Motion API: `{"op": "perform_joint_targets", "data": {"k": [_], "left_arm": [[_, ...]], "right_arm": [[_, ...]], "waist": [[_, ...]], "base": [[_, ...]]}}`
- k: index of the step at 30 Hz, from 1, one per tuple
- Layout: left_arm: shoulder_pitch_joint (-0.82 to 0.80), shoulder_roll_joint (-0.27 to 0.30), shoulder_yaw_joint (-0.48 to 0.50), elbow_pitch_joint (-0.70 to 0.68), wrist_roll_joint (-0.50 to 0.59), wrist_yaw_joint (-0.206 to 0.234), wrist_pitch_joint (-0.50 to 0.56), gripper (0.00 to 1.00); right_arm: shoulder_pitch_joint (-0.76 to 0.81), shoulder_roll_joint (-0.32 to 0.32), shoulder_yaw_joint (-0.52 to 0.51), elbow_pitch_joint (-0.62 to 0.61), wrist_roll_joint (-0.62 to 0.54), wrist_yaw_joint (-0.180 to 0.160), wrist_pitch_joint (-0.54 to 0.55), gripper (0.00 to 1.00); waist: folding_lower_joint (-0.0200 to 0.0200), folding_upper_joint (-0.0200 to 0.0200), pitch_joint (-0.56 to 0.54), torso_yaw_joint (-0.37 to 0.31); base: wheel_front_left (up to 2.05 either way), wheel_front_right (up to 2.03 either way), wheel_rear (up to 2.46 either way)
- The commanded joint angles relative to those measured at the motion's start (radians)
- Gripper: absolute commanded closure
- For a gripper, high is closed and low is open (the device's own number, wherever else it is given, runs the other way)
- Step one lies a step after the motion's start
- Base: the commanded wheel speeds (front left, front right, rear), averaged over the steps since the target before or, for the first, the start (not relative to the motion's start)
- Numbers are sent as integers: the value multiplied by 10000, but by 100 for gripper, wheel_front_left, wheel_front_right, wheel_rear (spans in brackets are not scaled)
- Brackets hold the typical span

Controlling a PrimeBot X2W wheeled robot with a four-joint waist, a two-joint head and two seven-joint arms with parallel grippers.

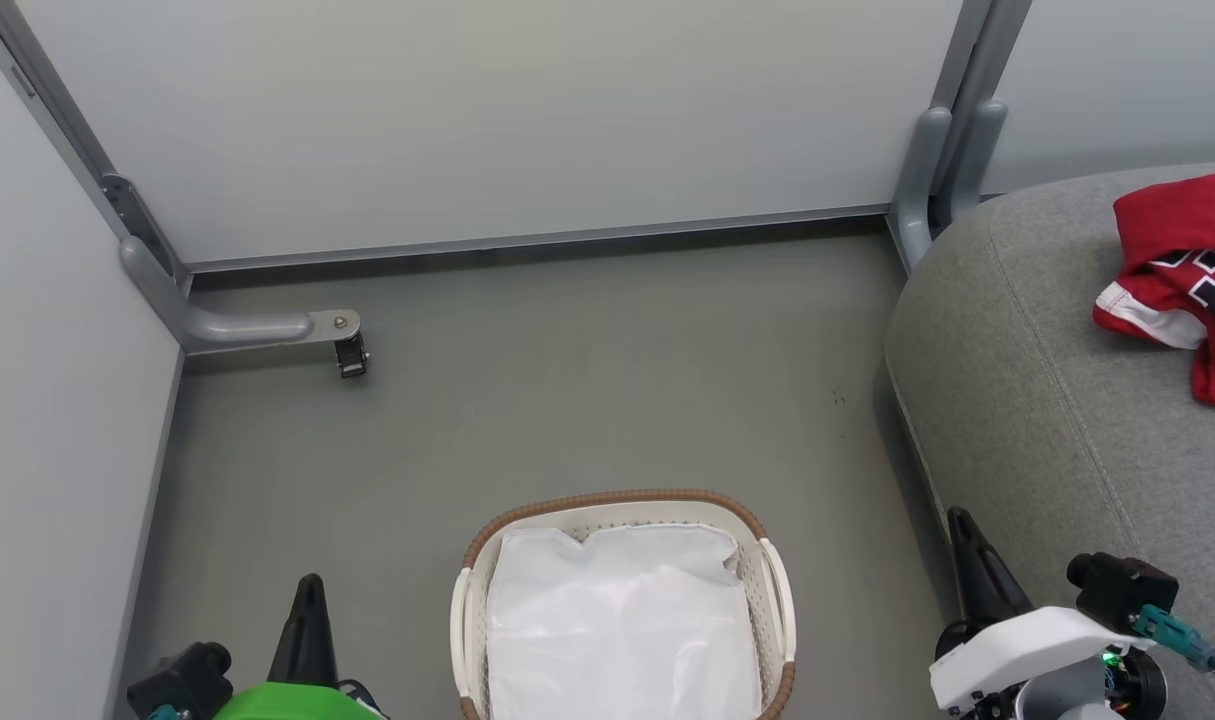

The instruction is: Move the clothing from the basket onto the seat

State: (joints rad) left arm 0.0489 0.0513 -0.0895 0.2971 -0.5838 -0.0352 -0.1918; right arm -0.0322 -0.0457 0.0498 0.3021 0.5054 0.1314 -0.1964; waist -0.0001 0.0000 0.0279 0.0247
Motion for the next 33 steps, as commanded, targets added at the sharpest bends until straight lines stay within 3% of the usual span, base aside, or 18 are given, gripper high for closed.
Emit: {"op": "perform_joint_targets", "data": {"k": [1, 33], "left_arm": [[-355, 13, 140, -166, -438, -75, 109, 100], [-892, 7, 913, -326, -4413, -443, 1306, 100]], "right_arm": [[-247, -71, -73, -186, 463, -2, 101, 100], [-489, -156, -604, -373, 4833, -5, 1225, 100]], "waist": [[1, 0, -4, -4], [1, 0, -75, -74]], "base": [[0, 0, 0], [0, 0, 0]]}}
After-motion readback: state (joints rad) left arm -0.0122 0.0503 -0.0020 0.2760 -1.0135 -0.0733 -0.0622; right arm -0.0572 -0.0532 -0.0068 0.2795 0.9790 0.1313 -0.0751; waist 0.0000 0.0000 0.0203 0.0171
